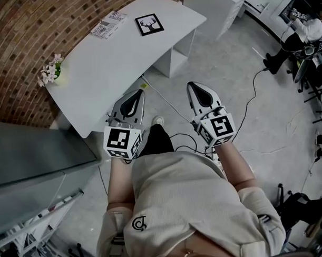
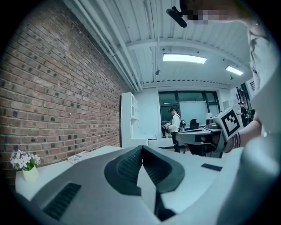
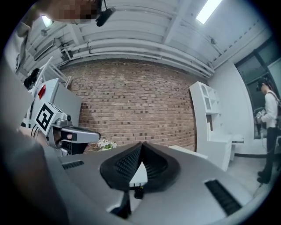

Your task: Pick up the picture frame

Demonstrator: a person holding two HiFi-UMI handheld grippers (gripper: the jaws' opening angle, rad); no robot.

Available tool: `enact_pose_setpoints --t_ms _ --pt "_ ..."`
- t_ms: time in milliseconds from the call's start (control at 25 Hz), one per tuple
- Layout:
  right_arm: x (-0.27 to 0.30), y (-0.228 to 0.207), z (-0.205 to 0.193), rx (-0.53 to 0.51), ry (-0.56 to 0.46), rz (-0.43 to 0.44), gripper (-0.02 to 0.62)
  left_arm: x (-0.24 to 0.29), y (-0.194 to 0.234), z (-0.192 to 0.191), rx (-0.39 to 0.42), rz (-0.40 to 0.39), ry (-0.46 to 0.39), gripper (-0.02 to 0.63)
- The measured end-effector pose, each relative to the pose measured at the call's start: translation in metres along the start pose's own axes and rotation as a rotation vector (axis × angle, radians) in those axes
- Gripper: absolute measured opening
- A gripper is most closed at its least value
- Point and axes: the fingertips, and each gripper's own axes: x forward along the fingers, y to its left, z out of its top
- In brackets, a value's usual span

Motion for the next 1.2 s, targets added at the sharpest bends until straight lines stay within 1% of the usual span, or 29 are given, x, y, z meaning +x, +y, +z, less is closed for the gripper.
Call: enact_pose_setpoints --t_ms 200,320,480,640,840,1000,1200 --pt "0.046 -0.032 -0.007 0.067 0.015 -0.033 0.008 0.048 0.031 -0.006 -0.012 -0.036 0.016 0.014" --pt "0.083 -0.054 -0.01 0.072 0.04 -0.065 0.008 0.085 0.06 -0.003 -0.028 -0.049 0.023 0.014" --pt "0.138 -0.083 -0.011 0.068 0.079 -0.104 0.008 0.138 0.105 0.007 -0.062 -0.07 0.009 0.014" --pt "0.193 -0.117 -0.015 0.059 0.104 -0.142 0.008 0.192 0.147 0.008 -0.081 -0.096 0.019 0.014" --pt "0.255 -0.151 -0.026 0.048 0.181 -0.183 0.008 0.246 0.197 0.006 -0.089 -0.108 0.027 0.014" --pt "0.302 -0.168 -0.036 0.043 0.236 -0.182 0.008 0.277 0.23 0.005 -0.106 -0.102 0.029 0.014" --pt "0.349 -0.178 -0.054 0.041 0.289 -0.13 0.008 0.297 0.257 -0.008 -0.123 -0.07 0.057 0.014"
